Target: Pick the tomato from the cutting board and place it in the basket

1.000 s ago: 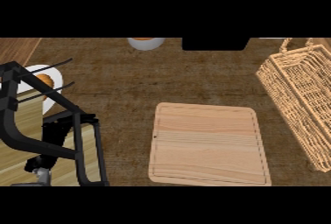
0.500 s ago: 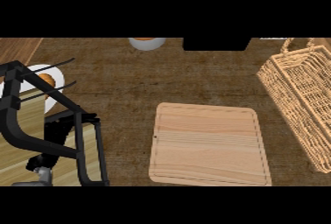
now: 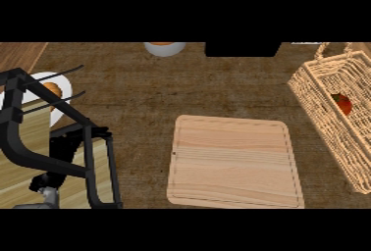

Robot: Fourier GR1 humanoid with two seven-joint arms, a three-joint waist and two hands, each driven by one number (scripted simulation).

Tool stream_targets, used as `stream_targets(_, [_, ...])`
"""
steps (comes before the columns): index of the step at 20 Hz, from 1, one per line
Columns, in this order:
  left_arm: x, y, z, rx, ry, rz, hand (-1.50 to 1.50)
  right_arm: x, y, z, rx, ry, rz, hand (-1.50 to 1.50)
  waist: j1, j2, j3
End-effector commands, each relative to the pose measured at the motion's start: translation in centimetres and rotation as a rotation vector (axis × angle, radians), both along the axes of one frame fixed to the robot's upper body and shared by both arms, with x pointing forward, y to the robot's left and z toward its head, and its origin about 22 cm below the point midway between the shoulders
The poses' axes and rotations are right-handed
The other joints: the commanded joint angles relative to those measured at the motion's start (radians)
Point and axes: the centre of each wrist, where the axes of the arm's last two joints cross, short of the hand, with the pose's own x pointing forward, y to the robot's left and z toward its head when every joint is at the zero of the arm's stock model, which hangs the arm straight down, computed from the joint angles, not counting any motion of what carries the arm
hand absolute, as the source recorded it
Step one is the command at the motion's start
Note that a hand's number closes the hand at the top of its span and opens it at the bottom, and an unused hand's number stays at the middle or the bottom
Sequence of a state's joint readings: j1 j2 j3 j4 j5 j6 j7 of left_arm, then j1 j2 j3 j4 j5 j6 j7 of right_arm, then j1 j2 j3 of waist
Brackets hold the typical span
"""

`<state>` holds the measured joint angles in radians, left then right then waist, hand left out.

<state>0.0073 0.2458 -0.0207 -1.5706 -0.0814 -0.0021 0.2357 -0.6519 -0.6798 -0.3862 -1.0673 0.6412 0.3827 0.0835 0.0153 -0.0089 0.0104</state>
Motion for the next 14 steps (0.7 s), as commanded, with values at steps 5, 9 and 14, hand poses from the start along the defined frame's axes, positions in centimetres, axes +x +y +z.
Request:
stream_targets(5, [4.5,0.1,2.9,-0.013,-0.058,0.010,0.00,0.0,-1.7,-3.3,0.162,-0.211,-0.040,-1.50,-0.019,0.017,-0.009])
stream_targets(9, [3.2,-1.2,0.8,-0.008,-0.050,0.023,0.00,-1.0,-3.8,-0.9,0.191,-0.356,-0.147,-1.50,-0.024,0.014,-0.010])
stream_targets(14, [3.5,-1.1,0.9,-0.003,-0.045,0.039,0.00,-3.2,-7.4,1.7,0.282,-0.418,-0.288,-1.50,-0.031,0.014,-0.010])
